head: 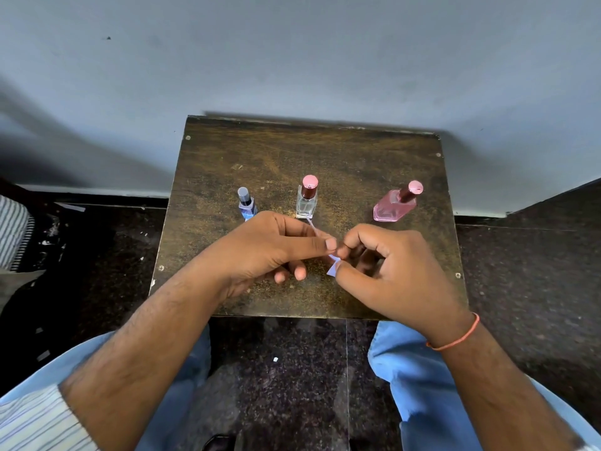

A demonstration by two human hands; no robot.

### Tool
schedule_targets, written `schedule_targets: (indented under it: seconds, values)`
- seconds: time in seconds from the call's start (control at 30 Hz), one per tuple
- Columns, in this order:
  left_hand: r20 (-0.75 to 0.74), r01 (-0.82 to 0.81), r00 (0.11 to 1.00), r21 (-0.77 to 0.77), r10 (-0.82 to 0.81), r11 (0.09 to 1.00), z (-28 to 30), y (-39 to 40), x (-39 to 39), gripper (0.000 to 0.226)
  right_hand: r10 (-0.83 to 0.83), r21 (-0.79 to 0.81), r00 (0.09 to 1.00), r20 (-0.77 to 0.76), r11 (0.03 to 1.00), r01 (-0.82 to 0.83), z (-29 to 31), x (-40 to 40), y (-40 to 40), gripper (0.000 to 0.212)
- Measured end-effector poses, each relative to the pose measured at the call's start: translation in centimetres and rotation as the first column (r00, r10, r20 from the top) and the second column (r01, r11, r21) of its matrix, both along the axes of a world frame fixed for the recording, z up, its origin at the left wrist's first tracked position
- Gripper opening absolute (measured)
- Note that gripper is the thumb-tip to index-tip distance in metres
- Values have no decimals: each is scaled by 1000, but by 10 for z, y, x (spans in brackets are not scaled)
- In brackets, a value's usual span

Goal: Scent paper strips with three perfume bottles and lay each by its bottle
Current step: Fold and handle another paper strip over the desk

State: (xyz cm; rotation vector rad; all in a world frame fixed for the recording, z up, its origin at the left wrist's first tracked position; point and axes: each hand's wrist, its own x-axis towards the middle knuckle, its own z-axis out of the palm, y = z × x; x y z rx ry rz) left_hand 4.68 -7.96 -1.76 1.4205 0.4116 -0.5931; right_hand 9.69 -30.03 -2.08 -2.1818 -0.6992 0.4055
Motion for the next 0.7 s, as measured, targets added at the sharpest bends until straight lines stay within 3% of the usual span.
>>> schedule_targets:
  seconds: [0.17, 0.3, 0.53, 0.7]
  values:
    - [17, -19, 1000, -2, 19, 1000, 1, 3, -1, 21, -26, 10, 999, 30, 1000, 25, 0, -3, 4, 16]
    - [49, -40, 998, 14, 40, 999, 2, 5, -1, 20, -42, -43, 995, 95, 998, 47, -1, -7, 10, 40]
    - [72, -102, 993, 71, 97, 992, 2, 14, 0, 20, -34, 13, 999, 39, 999, 34, -4, -3, 9, 26]
    - [87, -113, 990, 67, 107, 991, 1, 19, 1, 27, -42, -1, 997, 60, 999, 42, -4, -4, 11, 35]
